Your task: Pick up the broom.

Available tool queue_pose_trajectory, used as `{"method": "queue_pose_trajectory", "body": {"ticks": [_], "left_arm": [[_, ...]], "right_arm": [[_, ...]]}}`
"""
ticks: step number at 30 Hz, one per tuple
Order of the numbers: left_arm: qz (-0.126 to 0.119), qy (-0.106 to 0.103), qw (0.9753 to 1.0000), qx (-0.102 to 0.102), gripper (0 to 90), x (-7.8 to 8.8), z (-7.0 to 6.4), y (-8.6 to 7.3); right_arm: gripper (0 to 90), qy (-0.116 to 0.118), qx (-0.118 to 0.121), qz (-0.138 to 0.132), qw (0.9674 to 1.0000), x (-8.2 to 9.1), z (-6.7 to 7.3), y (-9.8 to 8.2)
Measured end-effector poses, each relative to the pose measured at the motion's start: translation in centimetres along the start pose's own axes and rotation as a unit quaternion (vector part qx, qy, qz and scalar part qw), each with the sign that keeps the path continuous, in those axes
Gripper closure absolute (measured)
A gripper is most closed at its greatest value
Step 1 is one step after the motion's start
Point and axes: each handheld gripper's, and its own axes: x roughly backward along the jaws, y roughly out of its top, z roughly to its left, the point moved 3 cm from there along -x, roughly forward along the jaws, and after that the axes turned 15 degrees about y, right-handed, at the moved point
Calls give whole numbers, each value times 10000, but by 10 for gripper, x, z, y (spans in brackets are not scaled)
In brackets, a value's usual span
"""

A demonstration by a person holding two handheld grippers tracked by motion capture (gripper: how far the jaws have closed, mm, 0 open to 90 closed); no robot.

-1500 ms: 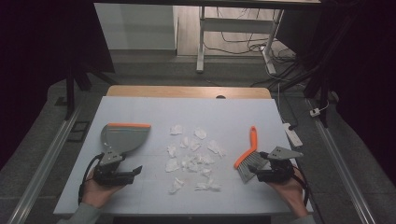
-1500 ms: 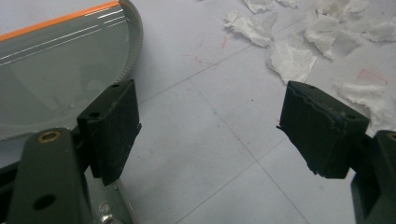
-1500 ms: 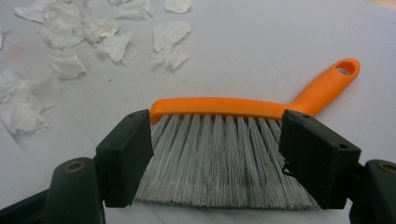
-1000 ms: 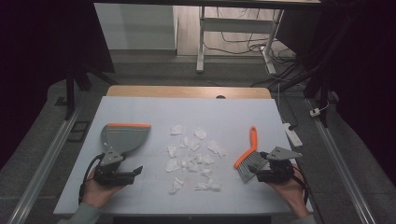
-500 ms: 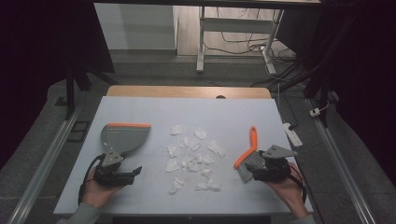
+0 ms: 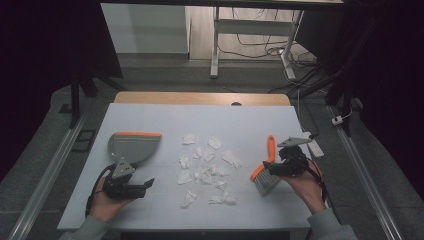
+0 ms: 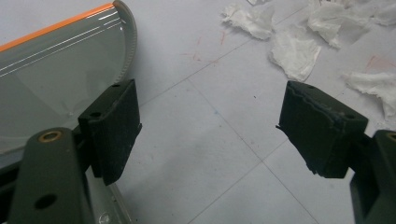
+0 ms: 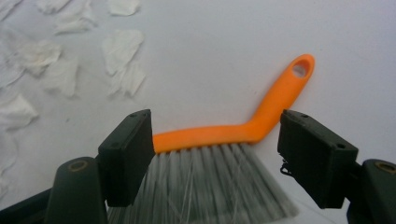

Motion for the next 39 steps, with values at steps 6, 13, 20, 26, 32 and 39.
{"method": "queue_pose_trajectory", "body": {"ticks": [6,13,20,26,32,39], "left_arm": [[-37,29,10000,-58,214,2,0,-1],[-36,49,10000,-13,215,2,2,-2],[-36,40,10000,-42,214,3,-1,-3],[-33,57,10000,12,221,3,2,-5],[-21,50,10000,-18,220,2,1,-4],[1,85,10000,-12,220,2,1,-4]], "right_arm": [[278,-246,-460,505,9974,-15,-18,22],[293,-439,-1161,1004,9872,-34,-44,30],[325,-495,-1784,1425,9723,-47,-60,27],[359,-508,-2035,1612,9644,-58,-64,27],[422,-542,-2221,1842,9559,-67,-65,23],[559,-758,-2343,2025,9478,-76,-59,26]]}}
